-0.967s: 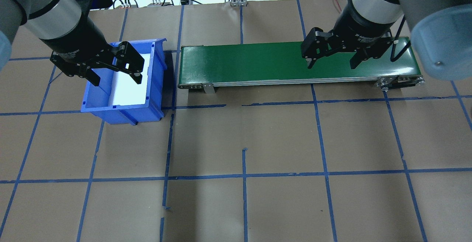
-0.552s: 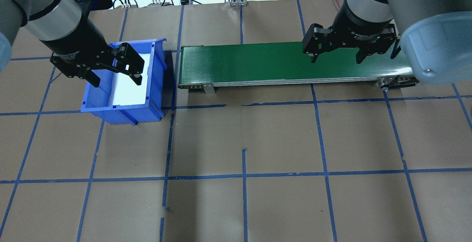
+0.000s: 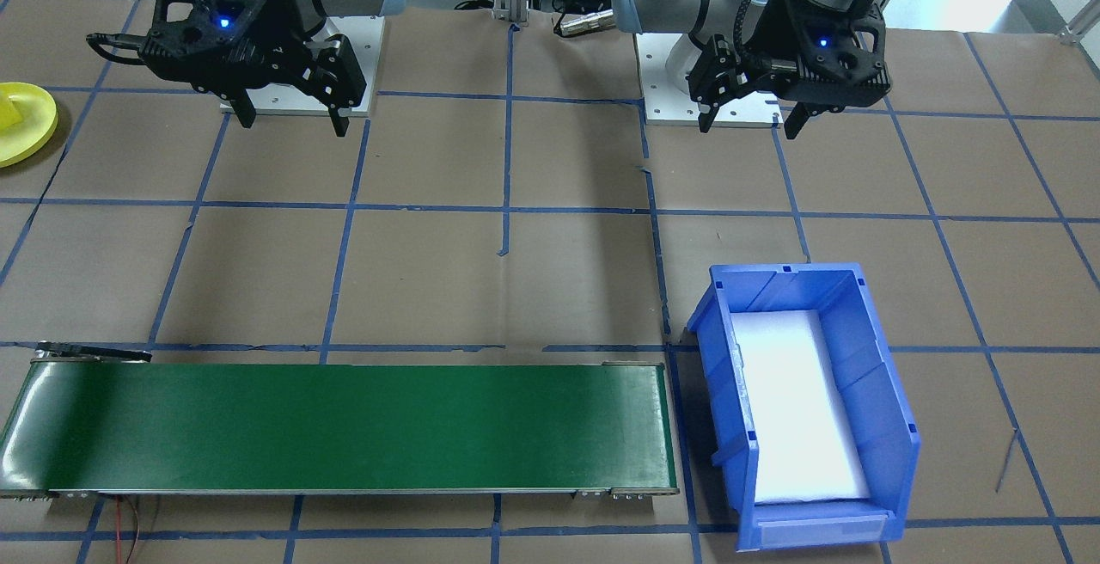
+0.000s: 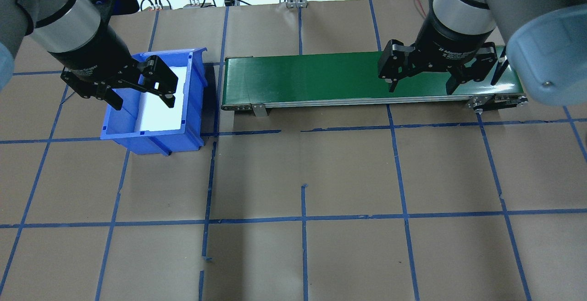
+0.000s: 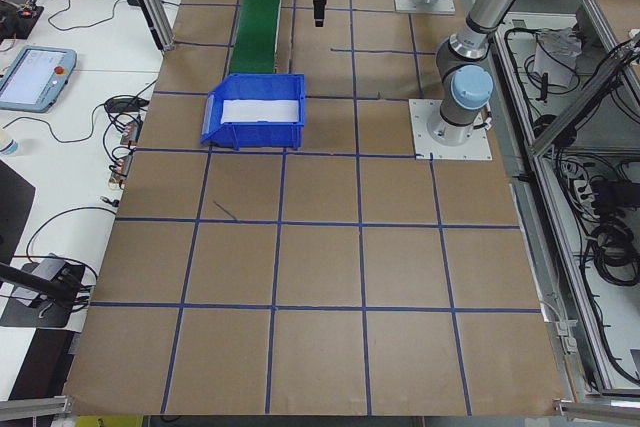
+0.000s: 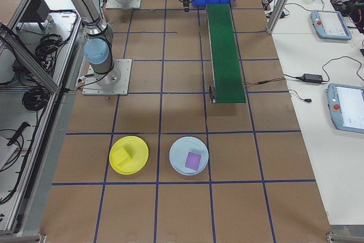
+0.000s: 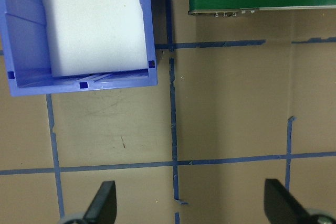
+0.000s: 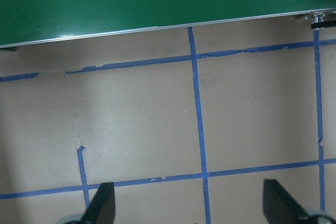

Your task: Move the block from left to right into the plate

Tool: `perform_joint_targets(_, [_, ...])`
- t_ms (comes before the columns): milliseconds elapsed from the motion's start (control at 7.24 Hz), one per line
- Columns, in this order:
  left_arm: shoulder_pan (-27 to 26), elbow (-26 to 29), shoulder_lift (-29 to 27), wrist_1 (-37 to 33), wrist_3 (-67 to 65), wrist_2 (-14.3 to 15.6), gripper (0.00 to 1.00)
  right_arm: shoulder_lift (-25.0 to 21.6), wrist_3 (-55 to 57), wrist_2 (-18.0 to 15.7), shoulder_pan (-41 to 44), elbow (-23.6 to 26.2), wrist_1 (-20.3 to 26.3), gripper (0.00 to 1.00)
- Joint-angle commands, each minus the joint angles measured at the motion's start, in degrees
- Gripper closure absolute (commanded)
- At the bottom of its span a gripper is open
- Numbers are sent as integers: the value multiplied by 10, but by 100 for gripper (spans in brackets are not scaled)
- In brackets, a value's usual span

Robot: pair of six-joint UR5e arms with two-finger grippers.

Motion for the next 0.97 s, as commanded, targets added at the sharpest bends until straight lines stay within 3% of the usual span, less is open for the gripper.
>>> perform_joint_targets(0, [0,2,1,0,-1,1,0,5,-8,17,-4,3,39,0])
perform_joint_targets(552, [-2,5,2,0,-3,2,0,7,-18,15,-10,2,32,0])
perform_joint_targets(829, [-2,6,4,0,-1,35,0,7,-14,18,-10,7,-2,0])
